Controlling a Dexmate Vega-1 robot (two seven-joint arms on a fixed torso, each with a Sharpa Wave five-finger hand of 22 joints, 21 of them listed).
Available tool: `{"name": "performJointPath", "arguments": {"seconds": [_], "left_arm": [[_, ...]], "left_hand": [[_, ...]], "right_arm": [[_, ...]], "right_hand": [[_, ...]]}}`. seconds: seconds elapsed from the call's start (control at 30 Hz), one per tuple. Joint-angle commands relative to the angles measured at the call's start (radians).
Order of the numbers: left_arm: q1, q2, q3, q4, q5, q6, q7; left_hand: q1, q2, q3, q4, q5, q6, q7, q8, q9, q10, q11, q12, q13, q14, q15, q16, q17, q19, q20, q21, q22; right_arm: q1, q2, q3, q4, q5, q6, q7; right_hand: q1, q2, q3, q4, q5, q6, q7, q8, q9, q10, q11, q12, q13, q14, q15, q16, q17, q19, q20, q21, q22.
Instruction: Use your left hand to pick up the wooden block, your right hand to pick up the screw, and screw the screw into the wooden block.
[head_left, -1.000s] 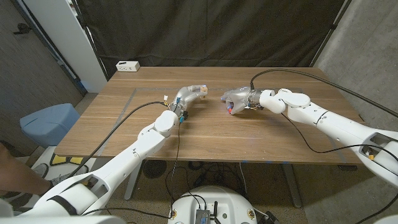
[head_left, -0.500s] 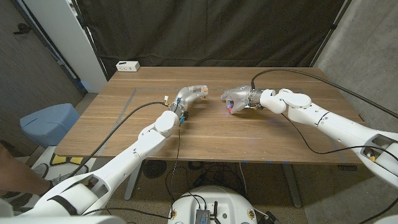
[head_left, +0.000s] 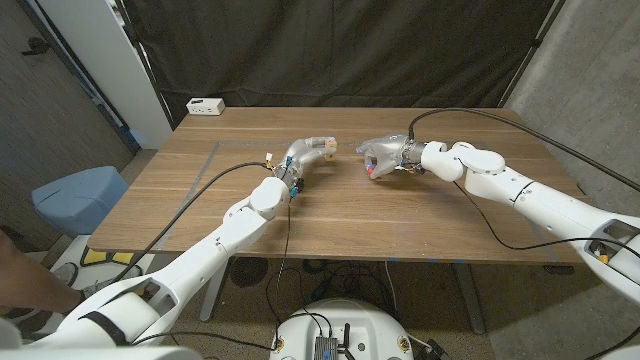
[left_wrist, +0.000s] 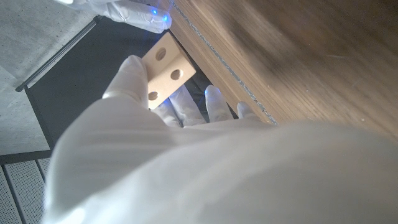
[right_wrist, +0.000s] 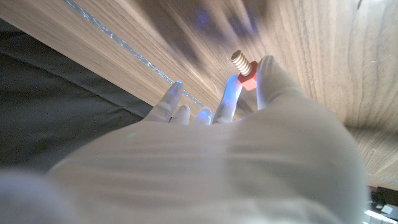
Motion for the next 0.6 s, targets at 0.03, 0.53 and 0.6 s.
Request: {"name": "performJointPath", "arguments": {"seconds": [0.03, 0.53, 0.6], "left_arm": [[-0.023, -0.012, 0.012, 0.03, 0.012, -0.02, -0.015], [-0.041, -0.02, 0.026, 0.035, 0.033, -0.038, -0.026], [-0.041, -0.021, 0.027, 0.034, 0.035, -0.04, -0.027]], "left_hand": [[0.005, 0.011, -0.002, 0.003, 0.008, 0.032, -0.004, 0.006, 0.004, 0.011, -0.001, 0.006, 0.031, 0.007, -0.102, 0.007, 0.003, 0.0, -0.003, 0.003, 0.004], [0.005, 0.013, -0.004, 0.002, 0.009, 0.035, -0.002, 0.007, 0.003, 0.014, -0.001, 0.005, 0.034, 0.009, -0.103, 0.008, 0.003, 0.0, -0.004, 0.003, 0.004], [0.005, 0.013, -0.004, 0.002, 0.009, 0.036, -0.002, 0.007, 0.003, 0.014, -0.001, 0.005, 0.035, 0.01, -0.103, 0.008, 0.003, 0.0, -0.004, 0.003, 0.004]], "right_arm": [[-0.034, -0.018, 0.043, -0.038, 0.059, -0.036, -0.005], [-0.093, -0.03, 0.107, -0.102, 0.16, -0.1, -0.032], [-0.101, -0.035, 0.115, -0.11, 0.169, -0.106, -0.039]], "right_hand": [[0.008, 0.0, 0.008, 0.001, -0.002, 0.01, 0.0, 0.009, 0.005, 0.011, 0.003, 0.006, 0.003, 0.01, -0.106, 0.004, 0.004, 0.009, -0.094, -0.001, 0.001], [0.008, -0.001, 0.012, 0.003, -0.003, 0.014, 0.001, 0.026, 0.016, 0.023, 0.01, 0.006, 0.003, 0.013, -0.104, 0.002, 0.005, 0.012, -0.092, -0.003, 0.001], [0.007, -0.001, 0.012, 0.003, -0.003, 0.013, 0.001, 0.027, 0.017, 0.022, 0.008, 0.005, 0.003, 0.015, -0.105, 0.002, 0.005, 0.013, -0.091, -0.004, 0.001]]}}
